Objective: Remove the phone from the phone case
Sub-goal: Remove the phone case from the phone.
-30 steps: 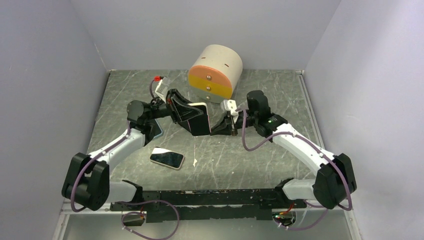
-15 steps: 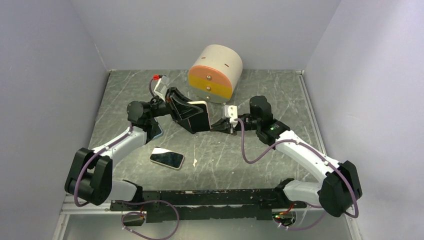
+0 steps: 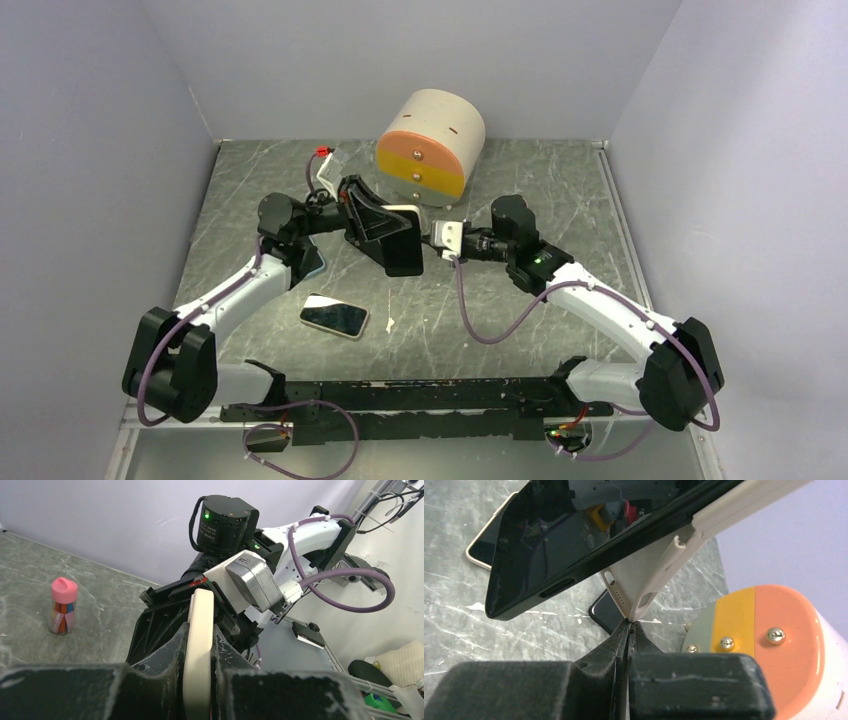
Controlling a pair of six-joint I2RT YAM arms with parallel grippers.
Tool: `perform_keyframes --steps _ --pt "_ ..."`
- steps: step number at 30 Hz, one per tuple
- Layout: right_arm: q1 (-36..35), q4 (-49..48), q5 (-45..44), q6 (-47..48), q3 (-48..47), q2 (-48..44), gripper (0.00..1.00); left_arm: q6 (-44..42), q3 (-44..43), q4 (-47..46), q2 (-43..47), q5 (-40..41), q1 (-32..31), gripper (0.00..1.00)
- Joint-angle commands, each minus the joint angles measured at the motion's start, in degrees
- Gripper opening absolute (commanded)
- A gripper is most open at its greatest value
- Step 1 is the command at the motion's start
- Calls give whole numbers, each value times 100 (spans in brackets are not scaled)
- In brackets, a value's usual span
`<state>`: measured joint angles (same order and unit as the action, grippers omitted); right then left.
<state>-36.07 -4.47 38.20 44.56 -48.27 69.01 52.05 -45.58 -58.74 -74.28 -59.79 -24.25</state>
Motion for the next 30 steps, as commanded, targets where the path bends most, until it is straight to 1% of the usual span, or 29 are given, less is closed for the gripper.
perform_keyframes --steps 1,4,8,10,12,15,18,21,26,30 --pt "35 -881 -526 297 -194 -41 0 433 -175 146 160 -250 -147 3" --pt "68 -1099 -388 -249 -150 -6 0 256 -158 388 159 -35 -142 2" --pt "168 -1540 -95 -1168 208 -148 0 -277 -191 1343 460 489 -140 2" --pt "186 -1828 -27 -1557 433 -247 3 -452 -189 1659 595 760 -141 2" --pt "188 -2110 -63 -1979 629 -348 9 -591 -196 1887 692 958 -141 3" --pt "189 -2244 -67 -2364 790 -475 17 -696 -157 2100 757 1248 -141 3" --pt "189 -2418 -83 -2818 904 -564 28 -699 -57 2095 763 1516 -140 3" --pt "187 -2573 -306 -3275 1021 -654 38 -719 64 2093 798 1835 -134 3" --pt "176 -2337 -705 -3791 1132 -955 59 -868 217 2652 1059 2842 -141 2" --pt "-127 -1867 -1106 -4157 1044 -995 69 -658 322 2817 1123 3541 -139 2"
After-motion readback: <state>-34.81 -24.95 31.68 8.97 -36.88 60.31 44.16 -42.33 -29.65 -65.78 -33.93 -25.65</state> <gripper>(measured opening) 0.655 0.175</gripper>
